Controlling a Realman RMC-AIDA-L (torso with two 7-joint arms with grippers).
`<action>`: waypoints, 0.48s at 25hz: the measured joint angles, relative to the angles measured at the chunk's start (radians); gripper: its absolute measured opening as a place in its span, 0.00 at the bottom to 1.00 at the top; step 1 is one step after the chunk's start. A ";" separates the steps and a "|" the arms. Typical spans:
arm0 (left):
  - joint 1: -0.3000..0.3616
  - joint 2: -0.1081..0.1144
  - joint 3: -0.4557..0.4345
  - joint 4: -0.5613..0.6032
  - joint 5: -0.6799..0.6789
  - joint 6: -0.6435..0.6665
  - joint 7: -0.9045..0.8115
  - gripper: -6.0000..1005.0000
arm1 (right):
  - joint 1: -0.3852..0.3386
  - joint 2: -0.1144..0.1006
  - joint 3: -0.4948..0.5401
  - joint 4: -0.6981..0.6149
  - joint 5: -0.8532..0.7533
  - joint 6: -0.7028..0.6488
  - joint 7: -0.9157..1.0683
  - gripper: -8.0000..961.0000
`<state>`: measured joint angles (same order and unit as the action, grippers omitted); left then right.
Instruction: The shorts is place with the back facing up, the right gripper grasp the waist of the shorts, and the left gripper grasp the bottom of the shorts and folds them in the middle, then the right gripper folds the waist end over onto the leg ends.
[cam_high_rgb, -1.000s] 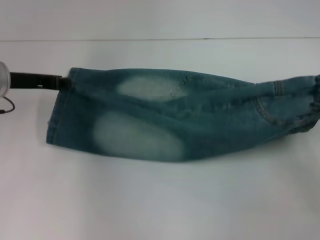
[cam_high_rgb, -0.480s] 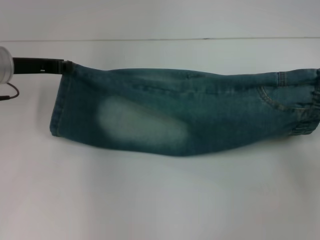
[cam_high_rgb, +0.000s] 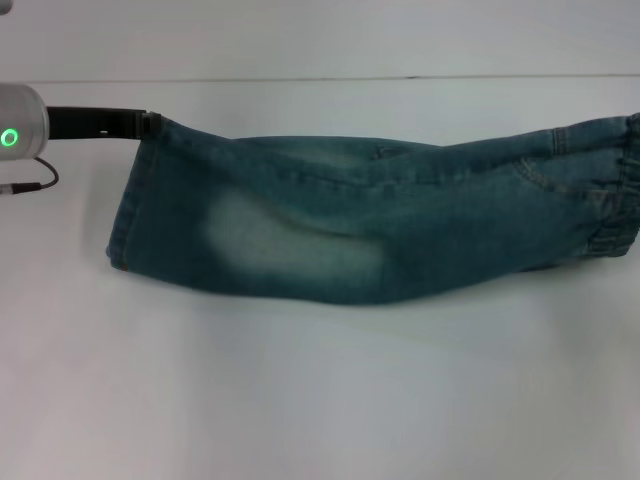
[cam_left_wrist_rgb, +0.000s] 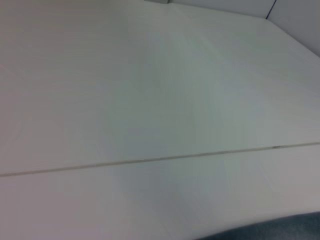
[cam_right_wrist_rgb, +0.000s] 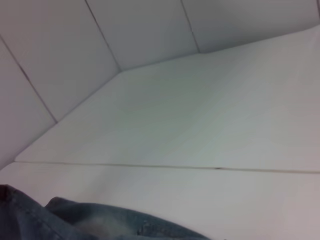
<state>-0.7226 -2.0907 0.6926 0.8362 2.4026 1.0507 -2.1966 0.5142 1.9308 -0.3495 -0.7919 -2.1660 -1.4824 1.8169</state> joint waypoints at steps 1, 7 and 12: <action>-0.001 -0.002 0.000 0.000 0.000 -0.008 0.000 0.05 | 0.003 0.000 0.000 -0.002 0.000 0.007 0.001 0.05; -0.005 -0.009 0.001 0.000 0.000 -0.037 0.000 0.05 | 0.014 0.000 -0.024 -0.012 -0.001 0.058 0.010 0.05; -0.014 -0.017 0.002 -0.011 -0.001 -0.071 0.000 0.04 | 0.018 0.000 -0.063 -0.013 -0.001 0.107 0.024 0.05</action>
<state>-0.7362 -2.1081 0.6943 0.8249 2.4020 0.9799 -2.1966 0.5319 1.9309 -0.4125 -0.8047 -2.1674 -1.3751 1.8404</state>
